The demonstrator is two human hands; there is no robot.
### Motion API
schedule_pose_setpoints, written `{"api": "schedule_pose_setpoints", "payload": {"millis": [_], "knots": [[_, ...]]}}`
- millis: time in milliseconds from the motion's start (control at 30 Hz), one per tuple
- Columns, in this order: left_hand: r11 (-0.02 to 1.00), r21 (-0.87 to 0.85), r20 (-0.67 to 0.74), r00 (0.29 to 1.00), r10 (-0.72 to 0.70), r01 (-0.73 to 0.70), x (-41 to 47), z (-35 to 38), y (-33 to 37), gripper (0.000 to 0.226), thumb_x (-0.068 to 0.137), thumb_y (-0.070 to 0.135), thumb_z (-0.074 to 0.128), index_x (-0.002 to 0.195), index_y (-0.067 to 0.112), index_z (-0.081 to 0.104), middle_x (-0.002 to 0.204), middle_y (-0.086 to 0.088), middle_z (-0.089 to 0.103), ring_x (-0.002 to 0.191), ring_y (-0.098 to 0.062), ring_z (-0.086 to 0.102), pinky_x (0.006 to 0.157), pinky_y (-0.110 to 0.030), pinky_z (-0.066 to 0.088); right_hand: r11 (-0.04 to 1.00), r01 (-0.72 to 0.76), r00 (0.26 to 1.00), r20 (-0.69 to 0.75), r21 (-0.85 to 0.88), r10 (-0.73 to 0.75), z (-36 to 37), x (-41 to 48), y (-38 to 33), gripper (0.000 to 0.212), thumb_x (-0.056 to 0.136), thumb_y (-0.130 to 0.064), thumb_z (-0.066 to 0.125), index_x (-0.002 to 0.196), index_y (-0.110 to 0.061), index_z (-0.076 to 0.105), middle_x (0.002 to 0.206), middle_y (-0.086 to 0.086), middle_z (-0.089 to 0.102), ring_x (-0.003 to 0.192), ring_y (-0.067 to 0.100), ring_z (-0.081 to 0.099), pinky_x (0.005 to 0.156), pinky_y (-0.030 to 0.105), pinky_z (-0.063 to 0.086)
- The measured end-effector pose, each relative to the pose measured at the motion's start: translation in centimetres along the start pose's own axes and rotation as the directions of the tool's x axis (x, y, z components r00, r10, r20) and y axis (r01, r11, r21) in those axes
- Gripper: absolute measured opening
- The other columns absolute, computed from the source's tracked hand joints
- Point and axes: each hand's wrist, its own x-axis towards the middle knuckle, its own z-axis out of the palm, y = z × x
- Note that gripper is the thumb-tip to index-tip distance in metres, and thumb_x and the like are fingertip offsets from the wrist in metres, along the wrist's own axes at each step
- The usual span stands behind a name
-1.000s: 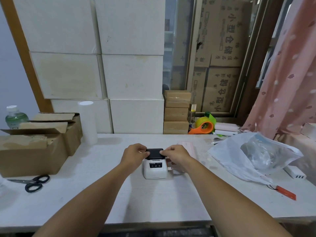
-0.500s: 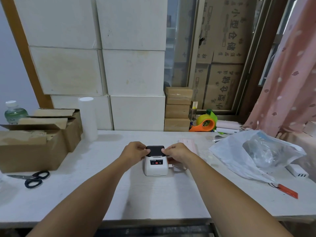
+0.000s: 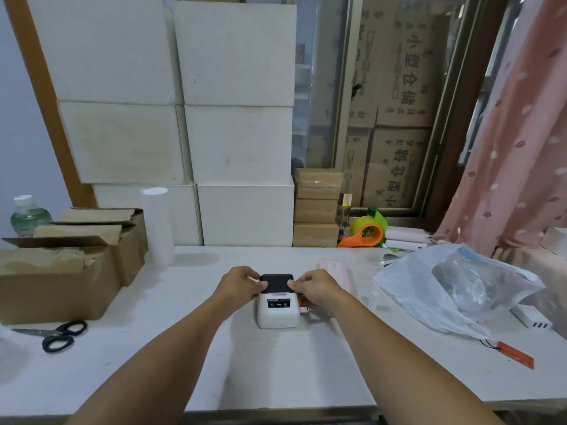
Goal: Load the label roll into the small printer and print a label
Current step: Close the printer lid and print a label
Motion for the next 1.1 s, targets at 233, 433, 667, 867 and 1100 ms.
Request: {"api": "schedule_pose_setpoints", "payload": {"millis": [233, 433, 667, 867, 1100], "knots": [[1.000, -0.004, -0.012, 1.000, 0.020, -0.020, -0.2, 0.0, 0.5, 0.034, 0.092, 0.019, 0.077, 0.124, 0.011, 0.069, 0.093, -0.007, 0.076, 0.066, -0.013, 0.066, 0.068, -0.022, 0.051, 0.997, -0.007, 0.995, 0.099, 0.075, 0.000, -0.8, -0.6, 0.4, 0.022, 0.097, -0.024, 0.077, 0.112, -0.009, 0.075, 0.104, 0.010, 0.081, 0.094, 0.023, 0.079, 0.098, 0.042, 0.063], [1.000, -0.016, -0.019, 1.000, 0.025, -0.025, -0.2, 0.0, 0.0, 0.035, 0.092, 0.021, 0.077, 0.125, 0.012, 0.072, 0.089, -0.005, 0.077, 0.072, -0.019, 0.066, 0.089, -0.039, 0.060, 0.999, -0.012, 0.975, 0.223, 0.038, 0.003, -2.2, -1.6, 0.3, 0.033, 0.092, -0.013, 0.081, 0.123, -0.008, 0.070, 0.112, 0.009, 0.078, 0.098, 0.020, 0.076, 0.089, 0.029, 0.063], [0.999, -0.043, -0.028, 1.000, 0.011, -0.012, -0.3, 0.3, 0.0, 0.035, 0.094, 0.019, 0.075, 0.128, 0.011, 0.070, 0.101, -0.010, 0.077, 0.074, -0.018, 0.065, 0.079, -0.030, 0.058, 1.000, 0.025, 0.976, 0.215, -0.013, -0.022, -1.4, -2.2, 0.3, 0.034, 0.083, -0.017, 0.088, 0.112, -0.013, 0.069, 0.100, 0.001, 0.072, 0.085, 0.014, 0.071, 0.082, 0.026, 0.061], [0.994, -0.111, -0.025, 1.000, -0.014, 0.011, -0.1, 0.5, -0.2, 0.034, 0.093, 0.017, 0.076, 0.127, 0.011, 0.071, 0.091, -0.006, 0.075, 0.071, -0.017, 0.065, 0.072, -0.026, 0.056, 0.997, 0.031, 0.985, 0.169, -0.070, -0.019, -1.0, -2.0, 0.4, 0.056, 0.078, -0.024, 0.089, 0.128, -0.014, 0.063, 0.108, 0.000, 0.070, 0.088, 0.011, 0.070, 0.081, 0.027, 0.058], [0.951, -0.307, 0.025, 0.999, -0.044, 0.050, 0.3, 0.7, -0.9, 0.034, 0.092, 0.011, 0.077, 0.125, 0.008, 0.070, 0.098, -0.013, 0.076, 0.096, -0.027, 0.072, 0.098, -0.041, 0.060, 0.999, 0.007, 0.985, 0.175, -0.037, 0.000, -1.0, -1.5, 0.5, 0.053, 0.072, -0.023, 0.090, 0.118, -0.018, 0.064, 0.115, 0.003, 0.071, 0.092, 0.016, 0.073, 0.097, 0.039, 0.061]]}}
